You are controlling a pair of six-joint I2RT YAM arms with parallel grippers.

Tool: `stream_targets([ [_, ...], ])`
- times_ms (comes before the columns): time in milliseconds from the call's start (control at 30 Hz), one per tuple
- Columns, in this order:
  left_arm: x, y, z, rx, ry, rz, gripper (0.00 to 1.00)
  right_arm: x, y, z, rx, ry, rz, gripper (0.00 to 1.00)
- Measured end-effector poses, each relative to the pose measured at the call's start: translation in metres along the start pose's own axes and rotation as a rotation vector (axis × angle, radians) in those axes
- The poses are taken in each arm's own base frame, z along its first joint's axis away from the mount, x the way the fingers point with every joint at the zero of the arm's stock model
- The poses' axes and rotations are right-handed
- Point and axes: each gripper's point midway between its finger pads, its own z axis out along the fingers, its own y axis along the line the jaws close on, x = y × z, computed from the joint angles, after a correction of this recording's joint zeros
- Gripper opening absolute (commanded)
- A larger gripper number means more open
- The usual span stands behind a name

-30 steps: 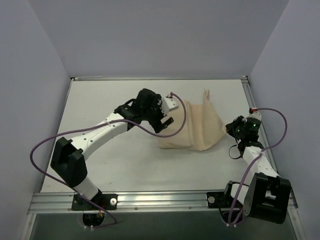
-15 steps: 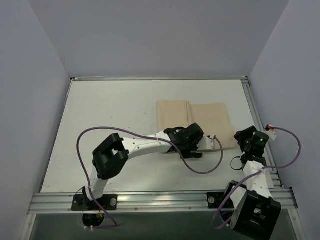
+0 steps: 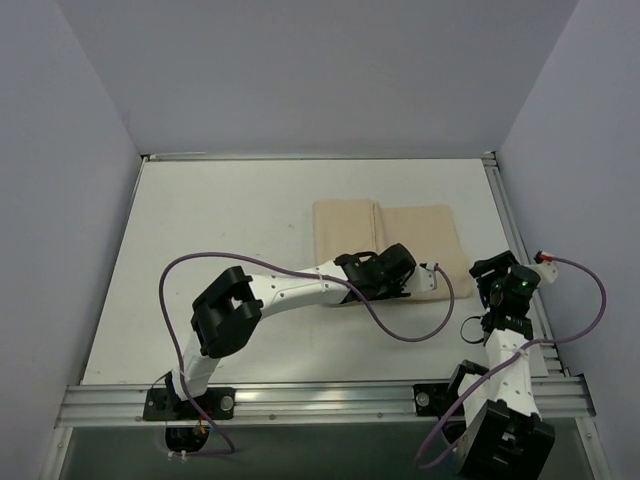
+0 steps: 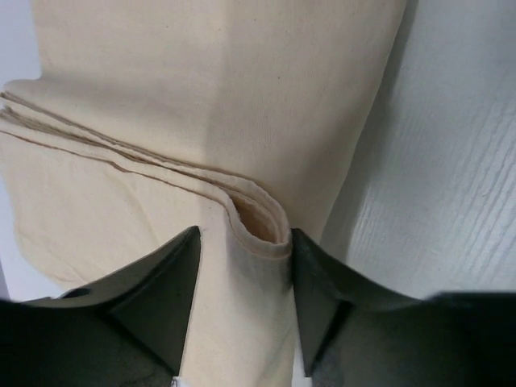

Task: Open and lay out the surgical kit
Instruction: Open the surgical kit at the center of the board.

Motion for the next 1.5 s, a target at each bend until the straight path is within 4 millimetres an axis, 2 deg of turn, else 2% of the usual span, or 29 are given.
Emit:
stream_targets([
  [200,0.001,-0.003,-0.002,0.018,0.006,-0.019,0.24,0.017,-0.002,0.008,-0.007,0.080,0.003,0.56],
  [233,0.002,-0.005,-0.002,0.024,0.012,-0.023,0.09,0.020,-0.001,0.009,-0.012,0.091,0.003,0.56],
  [267,0.004,-0.006,-0.003,0.030,0.018,-0.033,0.03,0.021,0.000,0.010,-0.020,0.098,0.002,0.55],
  [400,0.007,-0.002,-0.011,0.033,0.028,-0.059,0.02,0.031,0.004,0.017,-0.055,0.146,-0.010,0.55],
  [467,0.009,0.010,-0.019,0.017,0.014,-0.104,0.02,0.040,0.004,0.021,-0.061,0.184,-0.017,0.55],
  [533,0.020,0.035,-0.033,-0.008,0.001,-0.186,0.02,0.050,0.006,0.024,-0.066,0.224,-0.028,0.55],
  [600,0.041,0.073,-0.048,-0.049,-0.011,-0.300,0.02,0.058,0.014,0.028,-0.086,0.263,-0.050,0.55],
  [667,0.074,0.118,-0.065,-0.102,-0.022,-0.440,0.02,0.065,0.025,0.032,-0.113,0.293,-0.079,0.55],
  [733,0.120,0.157,-0.085,-0.167,-0.010,-0.572,0.02,0.074,0.041,0.036,-0.150,0.321,-0.110,0.55],
  [800,0.171,0.177,-0.101,-0.225,0.016,-0.687,0.02,0.081,0.054,0.040,-0.183,0.341,-0.131,0.55],
  [867,0.210,0.174,-0.112,-0.237,0.049,-0.760,0.04,0.090,0.065,0.042,-0.209,0.364,-0.148,0.55],
  [900,0.225,0.169,-0.115,-0.234,0.063,-0.788,0.09,0.094,0.069,0.043,-0.219,0.374,-0.152,0.55],
  [1033,0.275,0.143,-0.123,-0.192,0.128,-0.888,0.12,0.111,0.087,0.048,-0.250,0.413,-0.178,0.55],
  [1200,0.312,0.130,-0.126,-0.162,0.188,-0.977,0.12,0.122,0.107,0.058,-0.278,0.432,-0.200,0.56],
  [1333,0.343,0.120,-0.127,-0.168,0.237,-1.029,0.19,0.123,0.108,0.066,-0.261,0.435,-0.205,0.56],
  [1433,0.360,0.108,-0.129,-0.154,0.293,-1.049,0.45,0.118,0.110,0.071,-0.238,0.435,-0.236,0.59],
  [1467,0.364,0.105,-0.130,-0.149,0.310,-1.048,0.58,0.113,0.113,0.073,-0.236,0.431,-0.253,0.59],
  [1500,0.366,0.103,-0.132,-0.143,0.323,-1.044,0.63,0.108,0.117,0.075,-0.235,0.427,-0.271,0.60],
])
